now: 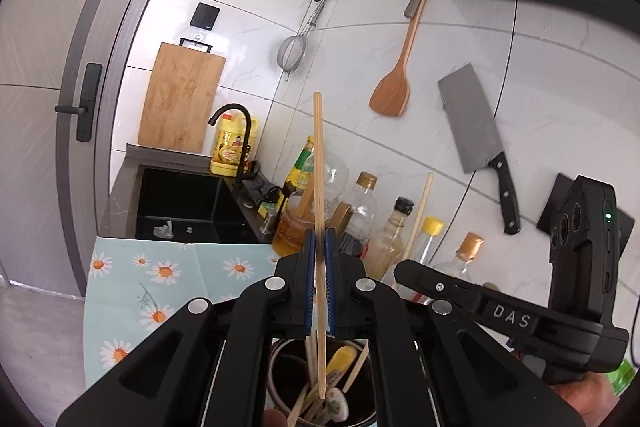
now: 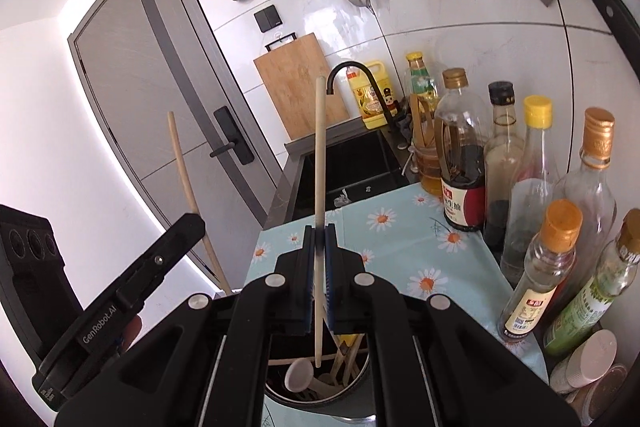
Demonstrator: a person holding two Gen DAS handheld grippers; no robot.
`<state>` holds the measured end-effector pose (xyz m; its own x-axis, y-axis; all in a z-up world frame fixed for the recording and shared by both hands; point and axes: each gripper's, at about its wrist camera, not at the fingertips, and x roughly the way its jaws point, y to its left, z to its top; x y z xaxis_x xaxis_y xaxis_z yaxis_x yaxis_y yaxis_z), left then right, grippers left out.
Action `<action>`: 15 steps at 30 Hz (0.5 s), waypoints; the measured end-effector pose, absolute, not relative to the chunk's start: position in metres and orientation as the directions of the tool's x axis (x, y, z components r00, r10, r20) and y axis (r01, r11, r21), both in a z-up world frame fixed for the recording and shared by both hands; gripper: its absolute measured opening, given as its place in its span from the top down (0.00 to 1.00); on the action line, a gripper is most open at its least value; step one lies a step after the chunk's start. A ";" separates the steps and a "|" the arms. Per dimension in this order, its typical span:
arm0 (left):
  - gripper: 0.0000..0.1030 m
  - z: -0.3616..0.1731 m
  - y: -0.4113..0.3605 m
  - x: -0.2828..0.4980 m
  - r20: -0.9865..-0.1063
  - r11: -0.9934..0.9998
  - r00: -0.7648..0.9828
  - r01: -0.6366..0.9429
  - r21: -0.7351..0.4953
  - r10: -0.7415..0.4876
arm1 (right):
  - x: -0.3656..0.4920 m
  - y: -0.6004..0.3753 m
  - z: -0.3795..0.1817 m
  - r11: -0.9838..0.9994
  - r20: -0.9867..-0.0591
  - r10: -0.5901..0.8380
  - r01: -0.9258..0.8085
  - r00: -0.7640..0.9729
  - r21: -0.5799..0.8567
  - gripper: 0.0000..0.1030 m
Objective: Organize utensils
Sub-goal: 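Lift both held chopsticks and carry them over the black holder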
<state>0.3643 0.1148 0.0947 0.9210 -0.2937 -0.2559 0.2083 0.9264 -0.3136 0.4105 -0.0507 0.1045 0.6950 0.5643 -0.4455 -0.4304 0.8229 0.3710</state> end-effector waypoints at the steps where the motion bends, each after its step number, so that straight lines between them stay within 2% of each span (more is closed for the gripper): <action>1: 0.96 0.092 0.115 0.365 -0.267 0.926 0.917 0.206 -0.315 -0.295 | 0.410 -0.050 0.101 0.824 -0.450 0.564 -0.429 0.693 0.371 0.94; 15: 0.96 0.062 0.103 0.361 -0.368 0.937 0.879 0.204 -0.284 -0.303 | 0.403 -0.039 0.070 0.836 -0.540 0.548 -0.416 0.638 0.357 0.94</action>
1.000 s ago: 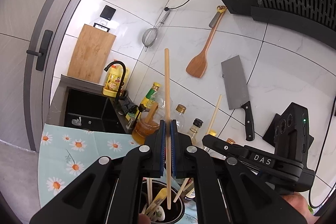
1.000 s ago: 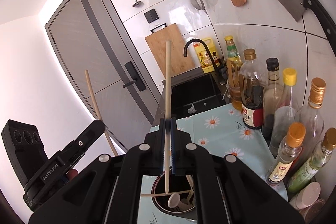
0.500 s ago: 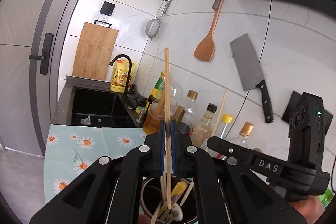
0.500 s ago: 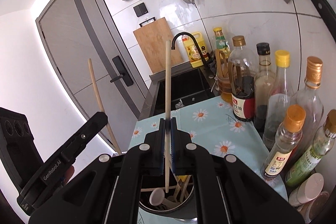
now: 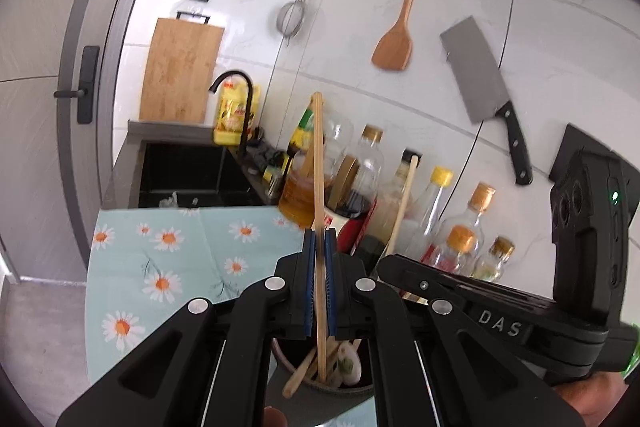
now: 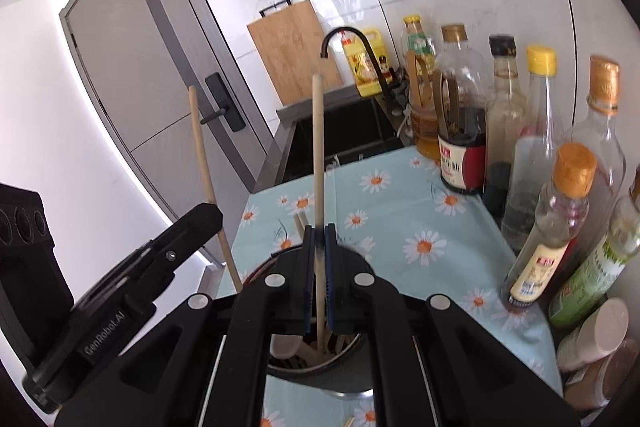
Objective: Organize utensils
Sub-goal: 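Open both tools to drop the two chopsticks into the holder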
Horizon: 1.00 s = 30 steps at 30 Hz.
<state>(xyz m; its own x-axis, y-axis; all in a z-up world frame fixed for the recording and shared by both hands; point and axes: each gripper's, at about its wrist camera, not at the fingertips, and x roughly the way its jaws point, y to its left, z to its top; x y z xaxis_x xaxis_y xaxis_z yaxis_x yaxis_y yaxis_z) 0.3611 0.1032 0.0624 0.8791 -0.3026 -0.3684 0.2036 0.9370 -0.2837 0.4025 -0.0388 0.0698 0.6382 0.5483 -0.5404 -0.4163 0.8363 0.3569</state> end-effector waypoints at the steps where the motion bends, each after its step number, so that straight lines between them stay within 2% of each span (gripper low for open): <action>1: 0.95 0.060 0.103 0.360 -0.374 0.936 0.876 0.203 -0.287 -0.304 | 0.401 -0.039 0.068 0.834 -0.543 0.552 -0.416 0.633 0.362 0.94; 3: 0.95 0.058 0.103 0.359 -0.394 0.934 0.866 0.193 -0.301 -0.306 | 0.398 -0.038 0.067 0.834 -0.553 0.552 -0.418 0.624 0.361 0.93; 4: 0.94 0.057 0.104 0.358 -0.403 0.931 0.861 0.191 -0.310 -0.310 | 0.397 -0.039 0.066 0.833 -0.556 0.554 -0.416 0.620 0.366 0.88; 5: 0.92 0.056 0.105 0.356 -0.412 0.930 0.857 0.183 -0.319 -0.310 | 0.395 -0.041 0.066 0.831 -0.563 0.556 -0.409 0.612 0.376 0.73; 6: 0.78 0.056 0.107 0.354 -0.417 0.925 0.852 0.182 -0.333 -0.318 | 0.394 -0.042 0.066 0.830 -0.566 0.558 -0.403 0.607 0.386 0.68; 7: 0.58 0.057 0.109 0.351 -0.412 0.918 0.849 0.187 -0.351 -0.331 | 0.393 -0.045 0.066 0.825 -0.565 0.564 -0.392 0.602 0.407 0.66; 8: 0.54 0.058 0.110 0.349 -0.406 0.911 0.849 0.189 -0.366 -0.339 | 0.391 -0.048 0.066 0.824 -0.566 0.565 -0.384 0.600 0.417 0.66; 24: 0.54 0.099 0.105 0.287 -0.349 0.907 0.866 0.235 -0.350 -0.359 | 0.342 -0.089 0.106 0.816 -0.518 0.573 -0.387 0.635 0.429 0.66; 30: 0.54 0.114 0.101 0.257 -0.366 0.908 0.850 0.264 -0.326 -0.379 | 0.319 -0.104 0.125 0.791 -0.514 0.608 -0.402 0.606 0.462 0.66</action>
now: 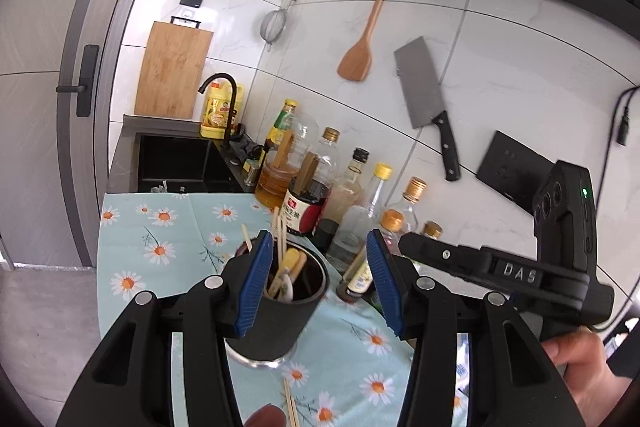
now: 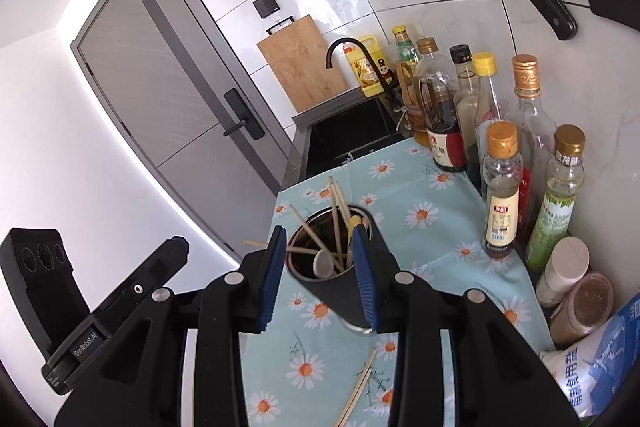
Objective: Organize utensils
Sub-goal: 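Open both tools to drop the two chopsticks into the holder, then move both open tools down to the loose chopsticks on the cloth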
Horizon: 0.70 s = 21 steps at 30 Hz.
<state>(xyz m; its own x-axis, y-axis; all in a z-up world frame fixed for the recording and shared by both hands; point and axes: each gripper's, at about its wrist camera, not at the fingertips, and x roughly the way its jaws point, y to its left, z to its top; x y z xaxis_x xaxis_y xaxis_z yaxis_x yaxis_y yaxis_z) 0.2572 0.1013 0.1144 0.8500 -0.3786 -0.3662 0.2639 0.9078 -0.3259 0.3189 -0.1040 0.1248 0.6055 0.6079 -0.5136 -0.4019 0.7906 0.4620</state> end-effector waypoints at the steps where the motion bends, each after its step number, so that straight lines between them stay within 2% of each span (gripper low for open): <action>1: 0.54 0.117 0.101 0.253 -0.371 0.904 0.842 0.275 -0.327 -0.391 | 0.317 -0.105 0.126 0.786 -0.521 0.615 -0.400 0.592 0.472 0.66; 10: 0.54 0.119 0.106 0.218 -0.411 0.901 0.815 0.289 -0.324 -0.410 | 0.292 -0.107 0.122 0.764 -0.578 0.645 -0.398 0.500 0.508 0.65; 21: 0.54 0.081 0.108 0.188 -0.517 0.919 0.768 0.245 -0.309 -0.378 | 0.275 -0.097 0.064 0.763 -0.682 0.646 -0.329 0.342 0.557 0.65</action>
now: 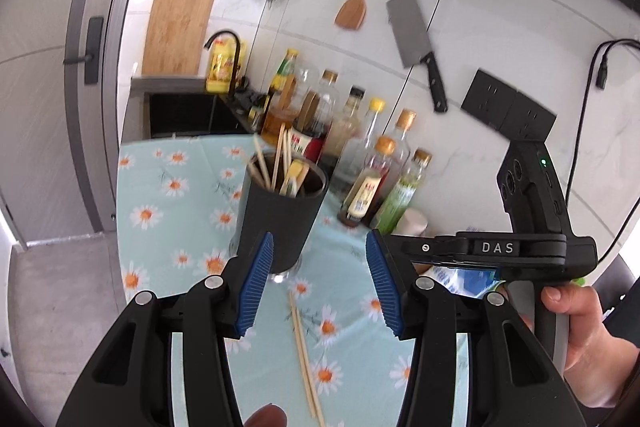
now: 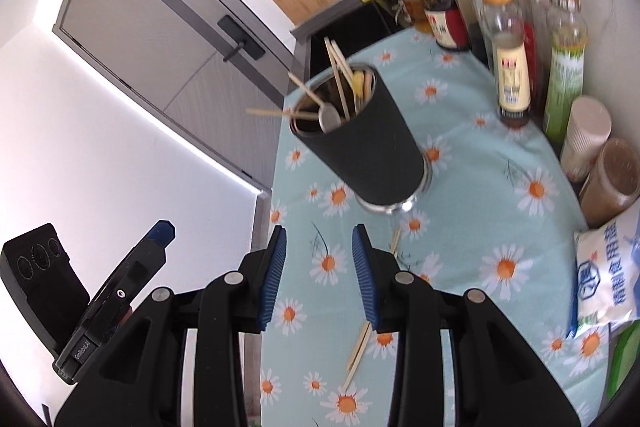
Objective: Organize utensils
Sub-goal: 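Move both open tools down to the loose chopsticks on the cloth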
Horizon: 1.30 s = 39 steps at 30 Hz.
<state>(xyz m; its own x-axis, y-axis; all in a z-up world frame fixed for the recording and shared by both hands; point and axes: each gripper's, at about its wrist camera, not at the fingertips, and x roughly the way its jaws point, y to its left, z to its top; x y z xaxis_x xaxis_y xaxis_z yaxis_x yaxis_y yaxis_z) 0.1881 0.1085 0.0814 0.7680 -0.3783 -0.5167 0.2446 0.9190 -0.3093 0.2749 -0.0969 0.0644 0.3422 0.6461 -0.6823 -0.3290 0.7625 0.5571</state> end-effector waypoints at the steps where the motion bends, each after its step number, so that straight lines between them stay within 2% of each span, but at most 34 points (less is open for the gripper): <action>1: 0.54 0.077 0.109 0.187 -0.524 0.919 0.764 0.240 -0.313 -0.378 | 0.273 -0.095 0.059 0.763 -0.689 0.645 -0.325 0.330 0.558 0.65; 8: 0.55 0.042 0.119 0.176 -0.581 0.918 0.726 0.187 -0.350 -0.369 | 0.274 -0.084 0.014 0.775 -0.741 0.629 -0.265 0.236 0.574 0.65; 18: 0.56 -0.013 0.122 0.167 -0.667 0.911 0.647 0.114 -0.396 -0.370 | 0.276 -0.071 -0.046 0.843 -0.842 0.532 -0.147 0.088 0.517 0.66; 21: 0.56 -0.027 0.122 0.164 -0.677 0.907 0.632 0.103 -0.409 -0.378 | 0.279 -0.065 -0.064 0.859 -0.860 0.508 -0.104 0.041 0.502 0.72; 23: 0.56 -0.032 0.121 0.162 -0.678 0.904 0.628 0.103 -0.414 -0.382 | 0.281 -0.060 -0.077 0.873 -0.876 0.482 -0.086 0.004 0.480 0.81; 33: 0.56 -0.056 0.123 0.155 -0.696 0.897 0.601 0.086 -0.433 -0.393 | 0.288 -0.043 -0.095 0.912 -0.914 0.404 -0.066 -0.036 0.405 0.88; 35: 0.56 -0.058 0.126 0.155 -0.694 0.894 0.601 0.081 -0.440 -0.396 | 0.288 -0.040 -0.096 0.924 -0.927 0.374 -0.072 -0.035 0.376 0.93; 39: 0.56 -0.058 0.133 0.153 -0.684 0.889 0.610 0.075 -0.452 -0.400 | 0.292 -0.035 -0.099 0.934 -0.937 0.347 -0.074 -0.038 0.349 0.94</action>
<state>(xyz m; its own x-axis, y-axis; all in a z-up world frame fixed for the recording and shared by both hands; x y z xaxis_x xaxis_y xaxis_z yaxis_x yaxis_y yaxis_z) 0.1527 0.1330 -0.0585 0.6102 -0.3996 -0.6841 0.0746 0.8886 -0.4525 0.2921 -0.0348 -0.0990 -0.0376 0.3472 -0.9371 -0.0736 0.9342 0.3491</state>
